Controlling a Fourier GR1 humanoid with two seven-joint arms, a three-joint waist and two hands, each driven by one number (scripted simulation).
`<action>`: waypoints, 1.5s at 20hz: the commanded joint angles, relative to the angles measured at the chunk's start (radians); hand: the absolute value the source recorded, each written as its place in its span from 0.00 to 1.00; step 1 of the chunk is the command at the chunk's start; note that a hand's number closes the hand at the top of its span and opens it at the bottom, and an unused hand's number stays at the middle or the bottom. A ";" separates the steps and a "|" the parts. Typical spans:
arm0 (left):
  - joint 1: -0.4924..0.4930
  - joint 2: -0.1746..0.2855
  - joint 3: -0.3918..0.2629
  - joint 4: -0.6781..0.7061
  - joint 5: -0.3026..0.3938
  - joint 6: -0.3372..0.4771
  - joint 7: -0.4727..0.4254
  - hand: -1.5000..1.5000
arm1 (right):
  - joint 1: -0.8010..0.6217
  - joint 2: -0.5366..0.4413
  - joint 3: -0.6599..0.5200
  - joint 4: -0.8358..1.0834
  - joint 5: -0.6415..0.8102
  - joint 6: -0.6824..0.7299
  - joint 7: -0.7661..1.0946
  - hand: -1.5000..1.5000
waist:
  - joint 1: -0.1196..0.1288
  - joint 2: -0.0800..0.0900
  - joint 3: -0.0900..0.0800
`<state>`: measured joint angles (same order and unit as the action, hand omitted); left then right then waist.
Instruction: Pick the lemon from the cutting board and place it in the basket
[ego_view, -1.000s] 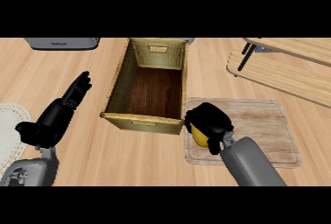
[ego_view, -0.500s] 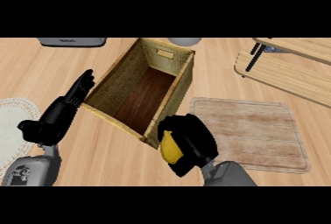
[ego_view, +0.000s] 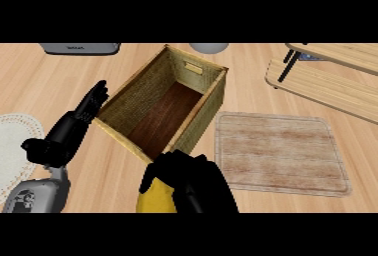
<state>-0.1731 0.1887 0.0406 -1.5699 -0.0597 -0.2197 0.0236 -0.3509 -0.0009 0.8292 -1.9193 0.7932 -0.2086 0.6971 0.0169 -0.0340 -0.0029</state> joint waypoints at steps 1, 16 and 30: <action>-0.019 0.010 0.017 0.030 0.007 -0.006 -0.001 0.50 | -0.112 0.001 0.084 -0.091 0.054 -0.069 0.264 1.00 | -0.015 0.006 -0.006; -0.056 -0.010 -0.019 0.012 -0.015 0.001 0.031 0.50 | -0.672 0.000 -0.132 0.148 0.112 -0.059 0.692 1.00 | 0.030 0.021 -0.004; -0.004 -0.031 -0.034 0.021 -0.034 0.007 -0.035 0.50 | -1.007 0.000 -0.403 0.566 0.118 -0.127 0.691 1.00 | 0.022 0.034 0.000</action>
<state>-0.2085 0.1775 0.0276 -1.5658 -0.0737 -0.2228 0.0078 -1.2804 -0.0102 0.4647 -1.4434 0.9094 -0.2812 1.1861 0.0465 -0.0035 -0.0021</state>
